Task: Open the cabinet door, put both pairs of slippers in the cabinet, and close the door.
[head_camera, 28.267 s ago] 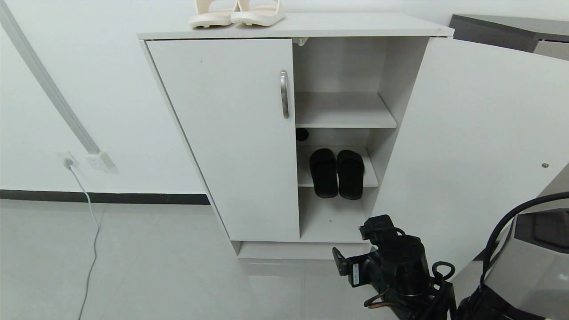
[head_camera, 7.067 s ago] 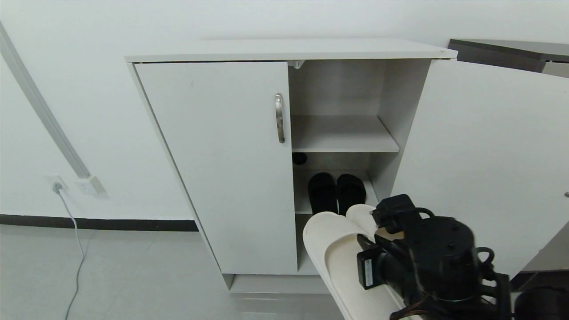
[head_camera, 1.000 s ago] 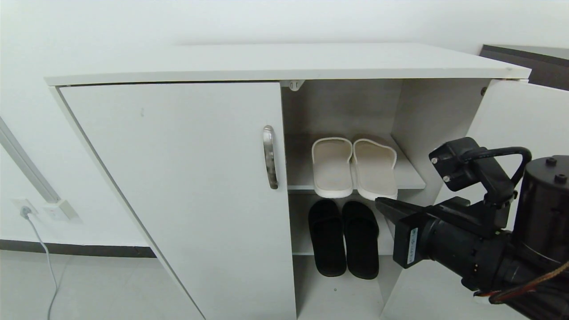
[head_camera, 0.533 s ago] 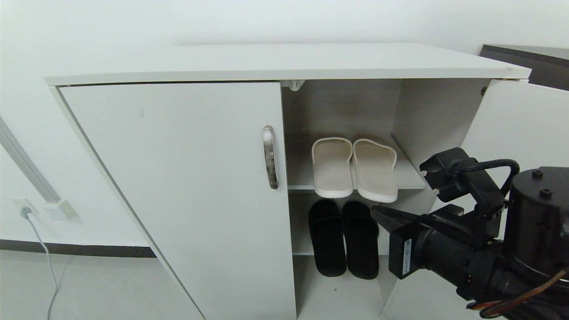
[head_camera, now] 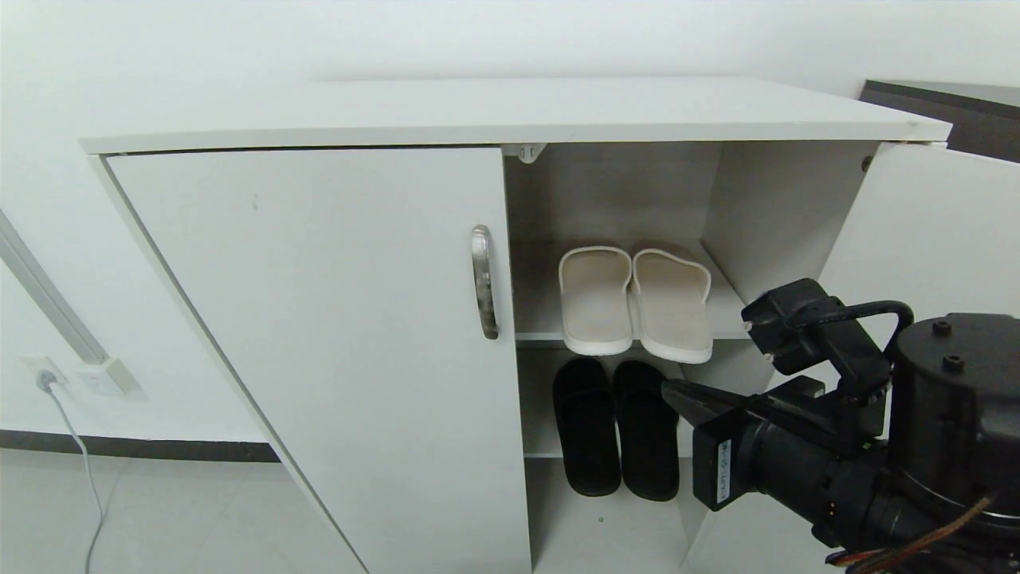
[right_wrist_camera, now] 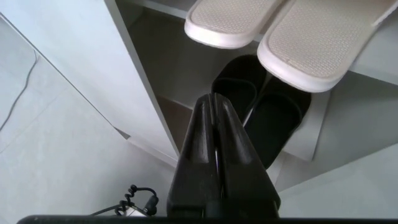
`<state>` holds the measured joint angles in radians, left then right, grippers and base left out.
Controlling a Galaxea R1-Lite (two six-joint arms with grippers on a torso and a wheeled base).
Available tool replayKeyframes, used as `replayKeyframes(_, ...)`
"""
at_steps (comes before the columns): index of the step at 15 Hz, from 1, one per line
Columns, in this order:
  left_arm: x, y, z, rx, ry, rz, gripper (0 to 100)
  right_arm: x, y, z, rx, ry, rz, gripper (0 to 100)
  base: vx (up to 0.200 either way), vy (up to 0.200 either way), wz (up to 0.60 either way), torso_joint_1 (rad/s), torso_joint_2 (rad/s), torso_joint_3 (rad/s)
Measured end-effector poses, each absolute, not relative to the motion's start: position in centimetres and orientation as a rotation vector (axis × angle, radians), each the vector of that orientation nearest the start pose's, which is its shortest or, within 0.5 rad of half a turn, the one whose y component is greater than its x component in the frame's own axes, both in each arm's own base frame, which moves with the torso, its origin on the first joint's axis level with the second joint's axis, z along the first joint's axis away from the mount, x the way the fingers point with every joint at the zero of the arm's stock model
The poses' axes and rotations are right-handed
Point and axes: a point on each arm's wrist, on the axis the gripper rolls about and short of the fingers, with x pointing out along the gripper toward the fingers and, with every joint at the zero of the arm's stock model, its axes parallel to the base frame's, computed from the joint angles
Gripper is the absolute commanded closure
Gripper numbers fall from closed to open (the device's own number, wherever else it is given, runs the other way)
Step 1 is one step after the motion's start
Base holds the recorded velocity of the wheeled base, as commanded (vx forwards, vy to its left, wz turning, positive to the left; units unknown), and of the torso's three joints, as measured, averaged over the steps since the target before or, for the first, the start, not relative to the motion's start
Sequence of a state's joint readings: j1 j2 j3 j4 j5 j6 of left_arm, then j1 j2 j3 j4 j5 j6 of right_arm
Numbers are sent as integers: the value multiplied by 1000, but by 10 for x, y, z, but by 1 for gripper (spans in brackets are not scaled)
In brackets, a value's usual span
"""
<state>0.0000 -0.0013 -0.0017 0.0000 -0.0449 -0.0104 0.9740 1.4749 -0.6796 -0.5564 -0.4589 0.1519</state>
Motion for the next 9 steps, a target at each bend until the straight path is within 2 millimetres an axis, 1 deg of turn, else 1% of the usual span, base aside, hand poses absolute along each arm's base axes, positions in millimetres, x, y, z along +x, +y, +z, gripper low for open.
replayKeyframes(9,-23,-1,76,-11,-3,-45,100,146,198,201,-16,226,496,100,-200,0,0,2,3,1)
